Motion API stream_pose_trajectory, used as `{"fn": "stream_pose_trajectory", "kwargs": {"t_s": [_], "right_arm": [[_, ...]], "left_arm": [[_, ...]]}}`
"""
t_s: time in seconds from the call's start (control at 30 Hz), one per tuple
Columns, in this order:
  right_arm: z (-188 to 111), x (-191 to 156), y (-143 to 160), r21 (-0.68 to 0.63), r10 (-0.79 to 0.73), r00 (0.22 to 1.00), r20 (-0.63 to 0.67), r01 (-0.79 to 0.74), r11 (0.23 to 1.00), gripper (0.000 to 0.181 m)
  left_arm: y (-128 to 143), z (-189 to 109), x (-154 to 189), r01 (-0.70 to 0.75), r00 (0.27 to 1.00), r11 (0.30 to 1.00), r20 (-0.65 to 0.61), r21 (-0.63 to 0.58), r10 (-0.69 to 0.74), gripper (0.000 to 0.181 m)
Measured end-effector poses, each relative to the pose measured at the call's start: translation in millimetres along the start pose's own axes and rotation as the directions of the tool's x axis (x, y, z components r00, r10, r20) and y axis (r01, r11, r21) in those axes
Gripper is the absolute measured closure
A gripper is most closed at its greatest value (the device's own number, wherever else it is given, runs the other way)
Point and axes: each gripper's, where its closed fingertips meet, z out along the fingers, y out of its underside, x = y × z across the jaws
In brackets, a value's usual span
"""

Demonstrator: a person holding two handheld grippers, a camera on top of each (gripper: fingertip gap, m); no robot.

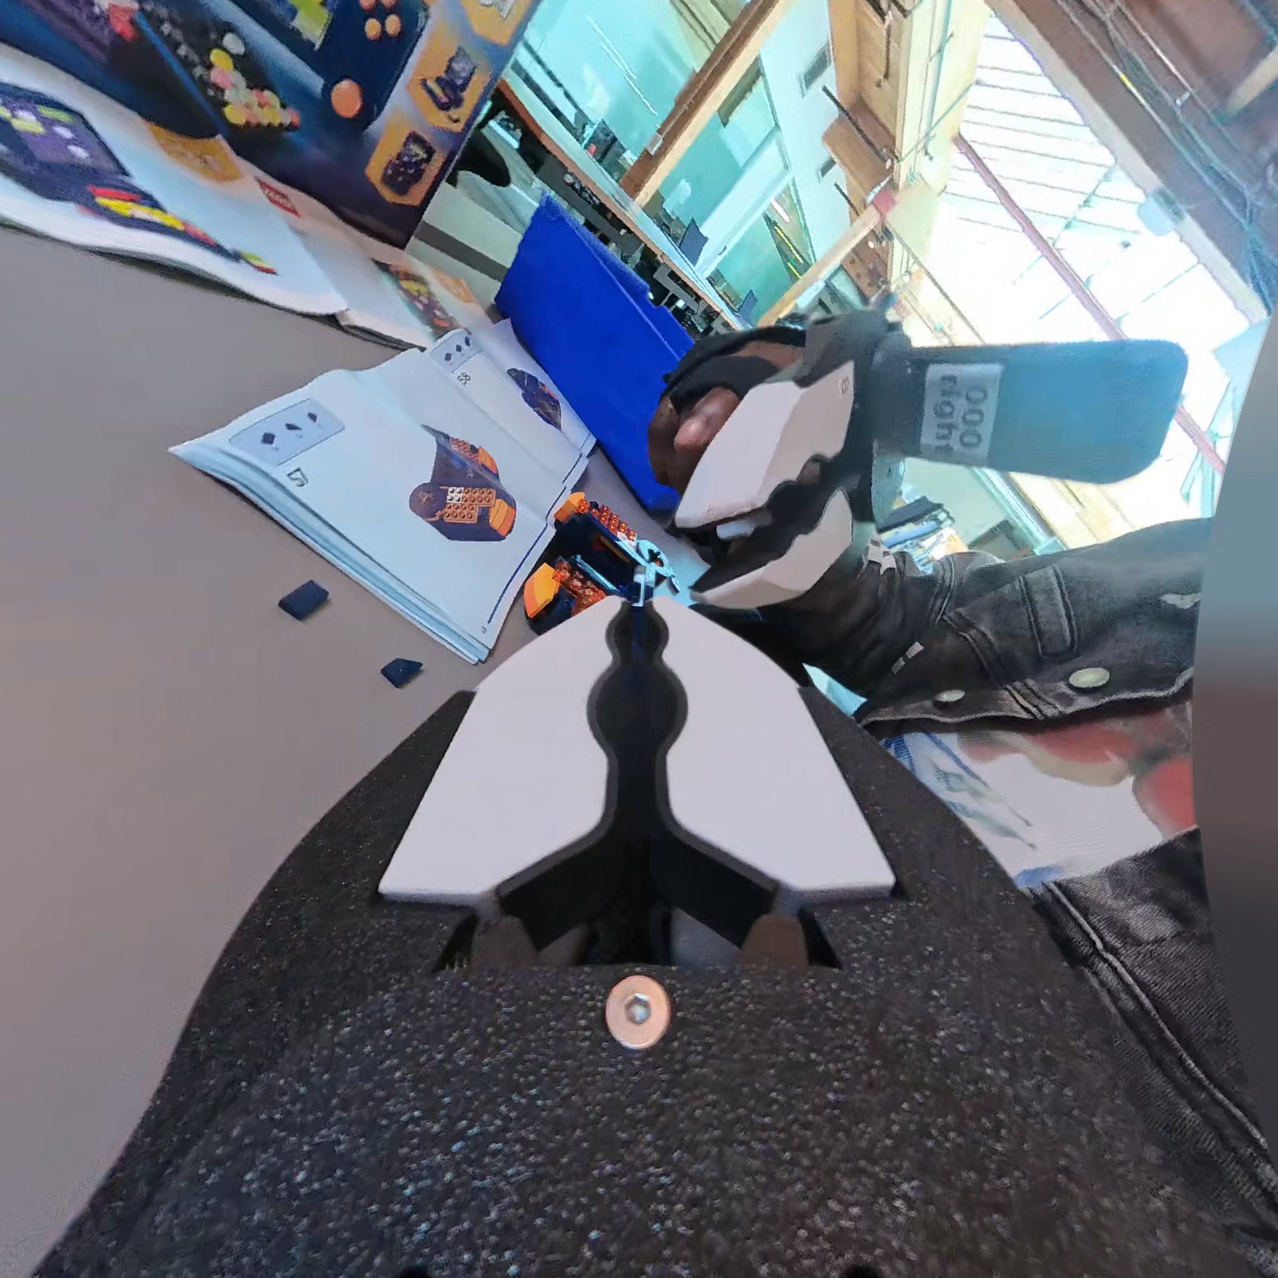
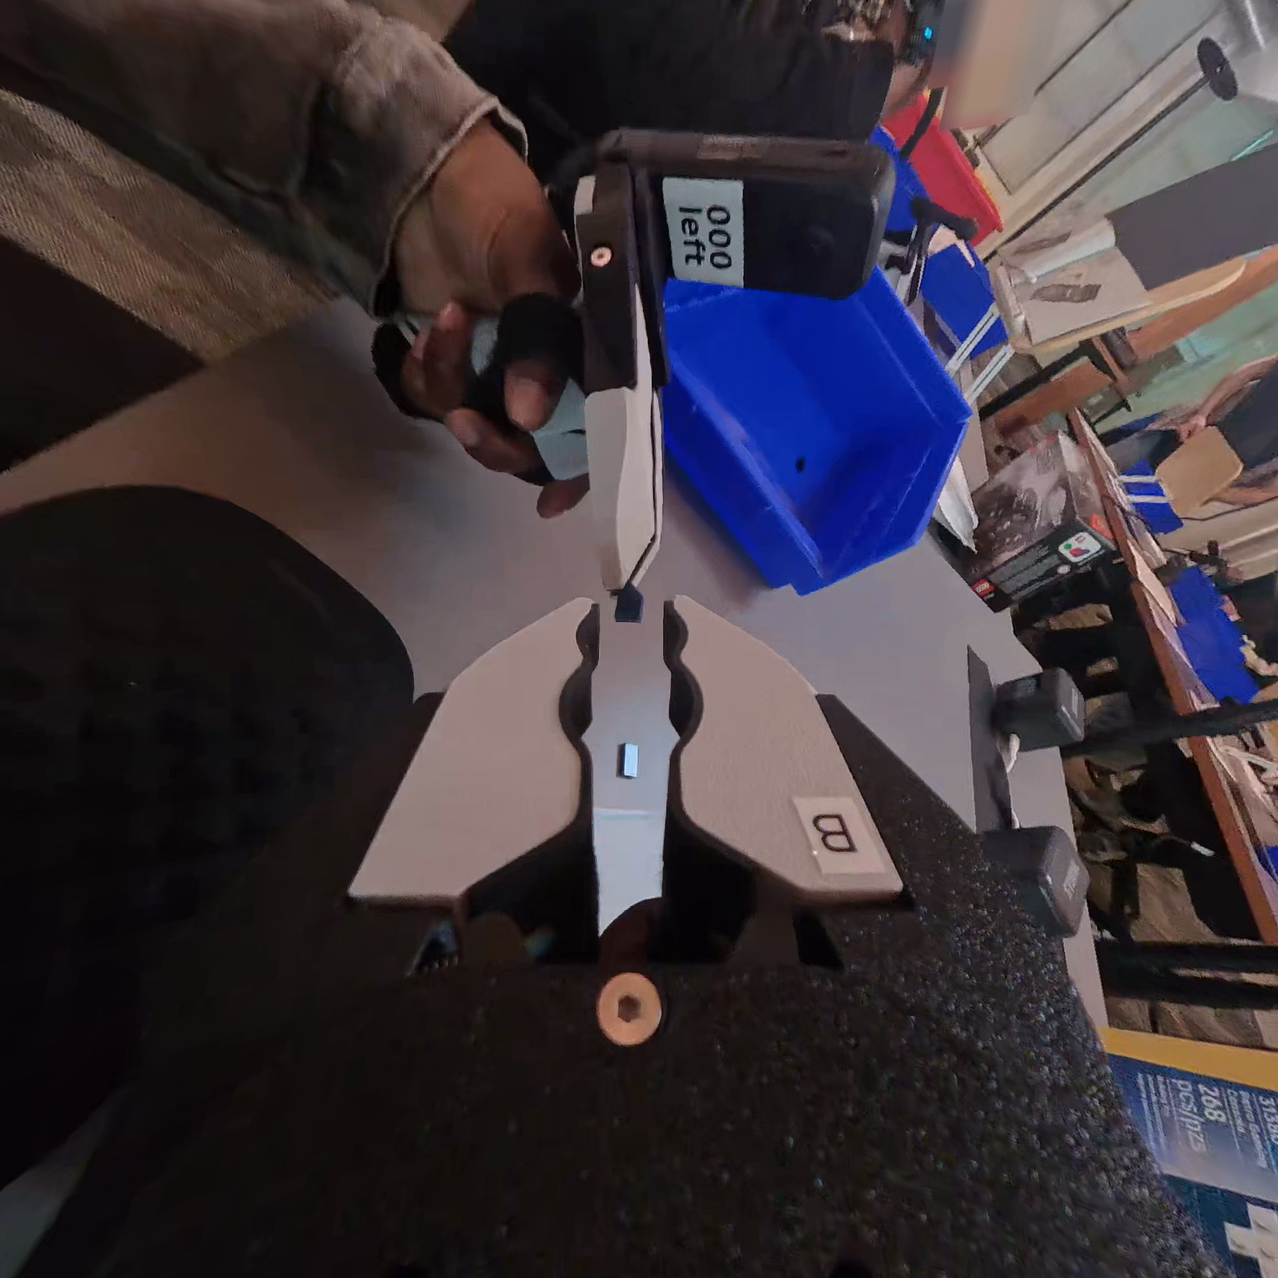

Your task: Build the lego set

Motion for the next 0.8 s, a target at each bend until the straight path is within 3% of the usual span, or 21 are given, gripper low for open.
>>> {"fn": "stream_pose_trajectory", "kwargs": {"t_s": [0.37, 0.47, 0.53, 0.6, 0.67, 0.73, 0.8], "right_arm": [[15, 0, 14, -0.092, -0.023, 0.999, -0.028, 0.02, 0.996, 0.174], [16, -2, 18, -0.095, 0.076, 0.997, 0.034, -0.073, 0.993, 0.174], [18, -3, 36, -0.174, 0.255, 0.961, 0.106, -0.235, 0.956, 0.174], [24, -10, 51, -0.268, 0.423, 0.886, 0.19, -0.368, 0.89, 0.174], [35, -20, 62, -0.365, 0.519, 0.82, 0.242, -0.418, 0.832, 0.174], [47, -29, 70, -0.428, 0.533, 0.803, 0.268, -0.396, 0.812, 0.174], [55, -32, 79, -0.473, 0.5, 0.823, 0.267, -0.34, 0.813, 0.174]], "left_arm": [[1, 4, -1, 0.08, 0.996, 0.996, -0.036, 0.035, -0.079, 0.179], [-1, 1, -1, 0.011, 0.999, 0.999, -0.033, 0.038, -0.01, 0.172], [-8, -11, -13, -0.161, 0.985, 0.986, 0.074, 0.049, 0.158, 0.16], [-20, -26, -31, -0.418, 0.885, 0.906, 0.254, 0.067, 0.39, 0.158], [-36, -39, -39, -0.624, 0.736, 0.774, 0.417, 0.113, 0.533, 0.149], [-48, -48, -31, -0.775, 0.597, 0.605, 0.522, 0.182, 0.609, 0.149], [-56, -58, -21, -0.837, 0.534, 0.476, 0.587, 0.269, 0.608, 0.151]]}}
